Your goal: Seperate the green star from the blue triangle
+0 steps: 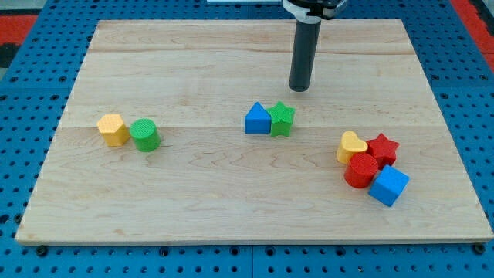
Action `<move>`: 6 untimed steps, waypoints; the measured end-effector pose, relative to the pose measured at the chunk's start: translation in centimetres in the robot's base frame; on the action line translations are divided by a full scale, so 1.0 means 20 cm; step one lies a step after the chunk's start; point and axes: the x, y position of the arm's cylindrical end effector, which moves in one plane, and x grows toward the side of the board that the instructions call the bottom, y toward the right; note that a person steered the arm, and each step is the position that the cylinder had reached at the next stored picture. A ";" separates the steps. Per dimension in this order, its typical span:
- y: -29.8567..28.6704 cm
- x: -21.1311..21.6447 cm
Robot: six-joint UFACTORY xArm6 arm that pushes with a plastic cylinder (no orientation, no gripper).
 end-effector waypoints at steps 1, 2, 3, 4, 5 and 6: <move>-0.28 0.21; -0.56 0.20; -0.75 0.25; -0.50 0.38; -0.34 0.39; -0.11 0.39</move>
